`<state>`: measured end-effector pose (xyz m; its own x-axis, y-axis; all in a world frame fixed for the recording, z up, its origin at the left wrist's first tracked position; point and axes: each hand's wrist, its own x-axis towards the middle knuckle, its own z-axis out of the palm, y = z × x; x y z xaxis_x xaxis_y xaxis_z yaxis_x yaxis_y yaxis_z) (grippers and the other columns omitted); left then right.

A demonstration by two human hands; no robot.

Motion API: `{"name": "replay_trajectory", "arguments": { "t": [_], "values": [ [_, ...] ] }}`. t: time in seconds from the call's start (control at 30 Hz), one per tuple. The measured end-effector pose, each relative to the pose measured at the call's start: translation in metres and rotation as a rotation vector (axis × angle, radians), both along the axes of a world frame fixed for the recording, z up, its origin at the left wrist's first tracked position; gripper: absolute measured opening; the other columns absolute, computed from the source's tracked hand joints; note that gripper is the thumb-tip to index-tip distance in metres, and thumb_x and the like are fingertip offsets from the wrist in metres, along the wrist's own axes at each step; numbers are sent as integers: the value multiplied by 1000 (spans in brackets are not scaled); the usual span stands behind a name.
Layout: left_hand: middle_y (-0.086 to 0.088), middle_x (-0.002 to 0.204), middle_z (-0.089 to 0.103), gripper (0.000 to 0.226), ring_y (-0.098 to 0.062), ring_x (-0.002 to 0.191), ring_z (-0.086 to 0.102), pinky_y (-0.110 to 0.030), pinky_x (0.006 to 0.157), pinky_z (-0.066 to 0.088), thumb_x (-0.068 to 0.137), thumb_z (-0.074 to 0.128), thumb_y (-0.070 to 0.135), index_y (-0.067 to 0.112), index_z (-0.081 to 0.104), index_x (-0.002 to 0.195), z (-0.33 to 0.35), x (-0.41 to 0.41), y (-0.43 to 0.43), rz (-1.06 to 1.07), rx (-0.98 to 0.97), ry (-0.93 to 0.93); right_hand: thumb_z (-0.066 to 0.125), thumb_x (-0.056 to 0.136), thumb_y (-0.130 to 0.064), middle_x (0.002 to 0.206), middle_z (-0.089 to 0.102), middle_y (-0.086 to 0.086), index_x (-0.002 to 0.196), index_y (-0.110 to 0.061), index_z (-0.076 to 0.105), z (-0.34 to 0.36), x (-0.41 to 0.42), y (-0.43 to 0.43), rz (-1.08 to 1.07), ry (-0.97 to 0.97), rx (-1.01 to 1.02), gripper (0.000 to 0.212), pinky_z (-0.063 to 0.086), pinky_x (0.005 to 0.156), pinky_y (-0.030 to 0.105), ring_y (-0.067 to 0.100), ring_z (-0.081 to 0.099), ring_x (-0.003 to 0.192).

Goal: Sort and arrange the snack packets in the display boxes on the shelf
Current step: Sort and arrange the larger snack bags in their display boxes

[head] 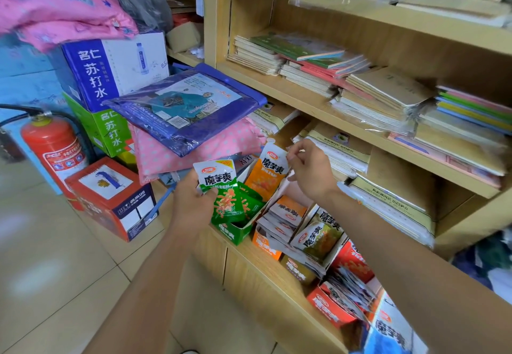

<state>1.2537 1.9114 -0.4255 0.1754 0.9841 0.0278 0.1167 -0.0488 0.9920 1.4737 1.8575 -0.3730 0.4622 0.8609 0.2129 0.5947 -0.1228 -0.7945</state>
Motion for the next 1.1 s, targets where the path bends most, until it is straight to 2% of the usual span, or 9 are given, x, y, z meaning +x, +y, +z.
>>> {"name": "replay_trajectory", "arguments": {
  "t": [0.13,0.3,0.4,0.53,0.7,0.8,0.9,0.97,1.1],
  "values": [
    [13,94,69,30,-17,86,64,-37,77,54,95,59,-6,22,60,108,0,0,1,0,-2,14,49,102,-4,78,59,12,89,-18,48,4,-1,-2,47,140,40,19,62,68,33,29,63,76],
    [20,96,68,33,11,80,64,-23,72,52,94,58,-8,19,64,112,-1,0,0,38,10,-29,67,94,-8,81,70,3,99,-17,64,1,1,-3,62,147,28,11,61,71,40,29,72,80],
    [14,100,71,36,-3,93,67,-34,82,56,92,61,-8,24,66,108,-3,1,0,67,12,-46,71,91,-7,85,74,14,88,-13,74,5,6,-11,28,135,115,7,59,76,53,32,72,79],
    [19,94,71,46,-7,90,68,-34,82,55,90,63,-8,38,64,92,-4,5,-1,70,25,-19,66,94,-8,78,74,7,85,-15,71,28,16,-29,-100,80,321,13,61,70,44,19,72,69],
    [14,89,69,34,-5,75,61,-29,71,51,92,63,-6,26,65,102,-6,6,-1,96,23,-10,67,93,-15,77,74,7,82,-27,70,38,36,-48,-173,-41,347,17,55,56,35,24,70,69],
    [7,85,67,30,-12,71,56,-32,68,47,93,62,-4,23,65,104,-8,5,0,112,-6,-18,65,93,-12,73,71,5,85,-17,73,24,38,-55,-139,-135,265,12,43,49,26,10,55,53],
    [0,74,59,24,-16,63,51,-30,59,42,93,60,-3,18,64,105,-8,5,0,130,-34,7,61,98,-18,52,55,-11,76,-16,72,3,32,-58,34,-216,-49,25,37,46,23,7,40,39],
    [0,78,63,26,-14,65,53,-29,58,43,93,60,-3,18,64,106,-7,4,-1,123,-42,2,54,101,-35,46,51,-13,67,-28,69,2,26,-59,114,-171,-166,38,43,55,25,6,47,43],
    [-2,90,70,32,-17,78,59,-32,68,47,92,58,-5,25,64,103,-6,3,-3,97,-61,-35,56,100,-40,84,75,10,93,-19,77,-2,24,-43,88,-161,-138,30,55,79,46,28,69,84]
  ]
}}
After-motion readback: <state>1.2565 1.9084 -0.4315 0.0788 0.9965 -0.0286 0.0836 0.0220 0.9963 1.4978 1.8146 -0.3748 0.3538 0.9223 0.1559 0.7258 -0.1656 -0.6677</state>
